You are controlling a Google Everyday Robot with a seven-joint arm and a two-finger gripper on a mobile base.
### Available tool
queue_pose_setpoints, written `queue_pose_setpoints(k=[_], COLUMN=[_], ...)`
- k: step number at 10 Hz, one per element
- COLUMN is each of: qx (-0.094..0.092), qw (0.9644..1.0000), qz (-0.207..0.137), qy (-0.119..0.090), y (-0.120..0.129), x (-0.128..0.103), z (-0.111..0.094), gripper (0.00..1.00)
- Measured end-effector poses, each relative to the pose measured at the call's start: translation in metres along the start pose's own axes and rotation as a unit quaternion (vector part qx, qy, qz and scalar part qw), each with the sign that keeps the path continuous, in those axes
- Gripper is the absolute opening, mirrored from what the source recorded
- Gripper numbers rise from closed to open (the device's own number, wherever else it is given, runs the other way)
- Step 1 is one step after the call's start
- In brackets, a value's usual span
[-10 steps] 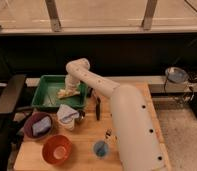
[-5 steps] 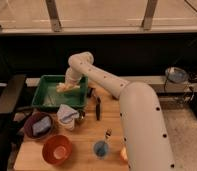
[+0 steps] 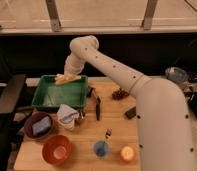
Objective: Place banana in metal cup
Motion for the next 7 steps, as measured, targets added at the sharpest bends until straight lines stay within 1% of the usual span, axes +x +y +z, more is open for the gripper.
queue_pose_setpoints(k=[1, 3, 4, 6, 7], qx=[-0.010, -0.029, -0.043, -0.065, -0.077], qw=[0.9999, 0.9995, 0.9988, 0.9974, 0.9963], qz=[-0.001, 0.006, 0.014, 0.022, 0.030], qy=[0.004, 0.013, 0.019, 0.023, 0.024], y=[0.017, 0.057, 0.084, 0.118, 0.138], x=[0.006, 0.020, 0.025, 0.023, 0.028], z=[-0.016, -0.040, -0.052, -0.060, -0.064], gripper=[0.00, 0.00, 0.00, 0.00, 0.00])
